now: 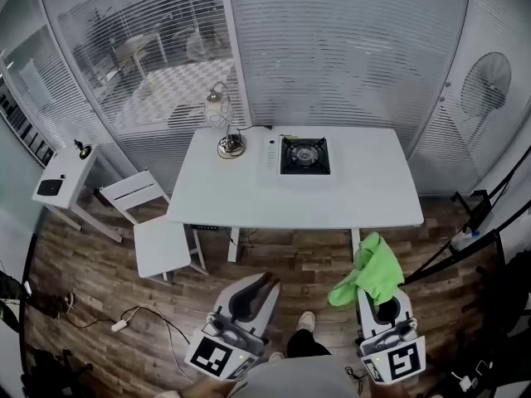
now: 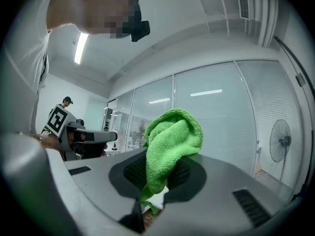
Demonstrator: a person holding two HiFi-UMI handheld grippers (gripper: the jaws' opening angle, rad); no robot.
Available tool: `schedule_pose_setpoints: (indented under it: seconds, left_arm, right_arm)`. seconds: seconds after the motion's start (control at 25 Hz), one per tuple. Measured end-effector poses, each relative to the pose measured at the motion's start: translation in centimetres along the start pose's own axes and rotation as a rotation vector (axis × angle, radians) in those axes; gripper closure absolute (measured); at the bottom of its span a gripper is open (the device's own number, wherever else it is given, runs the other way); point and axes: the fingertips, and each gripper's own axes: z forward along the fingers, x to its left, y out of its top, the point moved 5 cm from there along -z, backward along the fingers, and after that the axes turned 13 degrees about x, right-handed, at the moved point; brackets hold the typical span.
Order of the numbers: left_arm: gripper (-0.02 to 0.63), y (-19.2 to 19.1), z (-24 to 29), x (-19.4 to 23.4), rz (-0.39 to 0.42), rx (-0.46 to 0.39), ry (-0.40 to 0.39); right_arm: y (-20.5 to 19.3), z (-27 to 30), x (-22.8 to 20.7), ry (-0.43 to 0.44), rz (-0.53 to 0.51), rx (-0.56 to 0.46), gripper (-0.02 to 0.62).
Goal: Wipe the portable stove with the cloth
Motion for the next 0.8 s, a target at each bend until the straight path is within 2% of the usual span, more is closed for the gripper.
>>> schedule_pose_setpoints:
  seconds: [0.4, 0.8]
  left_arm:
    - [0.548, 1.3, 10.1, 1.5, 0.004, -0.002, 0.019]
    - [0.548, 1.1, 15.8, 5.6, -0.007, 0.014, 0.045]
  right_arm:
    - [0.2, 5.0, -9.3, 0.018, -0.013, 0.003, 0.546]
    - [0.0, 10.8, -12.9, 0.056, -0.015, 0.027, 0.546]
